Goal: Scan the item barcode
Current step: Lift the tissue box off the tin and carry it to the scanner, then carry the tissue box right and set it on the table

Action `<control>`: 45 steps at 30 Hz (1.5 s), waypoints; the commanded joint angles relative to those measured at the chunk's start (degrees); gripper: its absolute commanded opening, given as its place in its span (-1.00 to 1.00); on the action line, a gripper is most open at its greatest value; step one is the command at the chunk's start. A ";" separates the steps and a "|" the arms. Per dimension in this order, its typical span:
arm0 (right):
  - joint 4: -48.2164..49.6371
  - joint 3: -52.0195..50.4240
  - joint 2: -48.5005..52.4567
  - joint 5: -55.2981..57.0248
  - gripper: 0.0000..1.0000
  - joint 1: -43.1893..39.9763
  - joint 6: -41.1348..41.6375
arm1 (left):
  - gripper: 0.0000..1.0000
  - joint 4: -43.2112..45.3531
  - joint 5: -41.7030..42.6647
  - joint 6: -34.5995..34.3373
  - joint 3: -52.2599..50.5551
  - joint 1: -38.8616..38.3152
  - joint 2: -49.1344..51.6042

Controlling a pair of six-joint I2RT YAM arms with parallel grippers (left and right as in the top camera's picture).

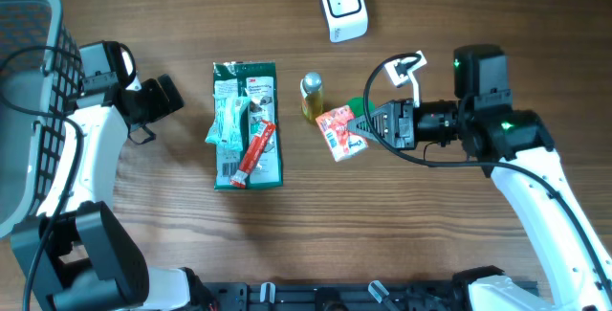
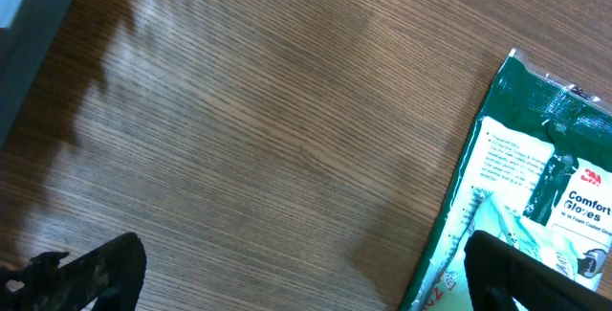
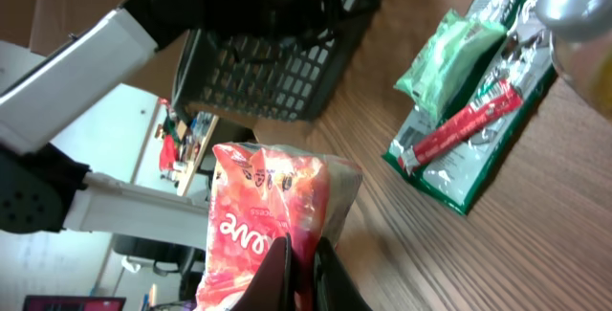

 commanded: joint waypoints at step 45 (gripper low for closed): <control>17.88 47.23 42.71 93.00 -0.91 10.12 -36.06 | 1.00 0.02 0.46 0.70 -0.17 0.22 0.35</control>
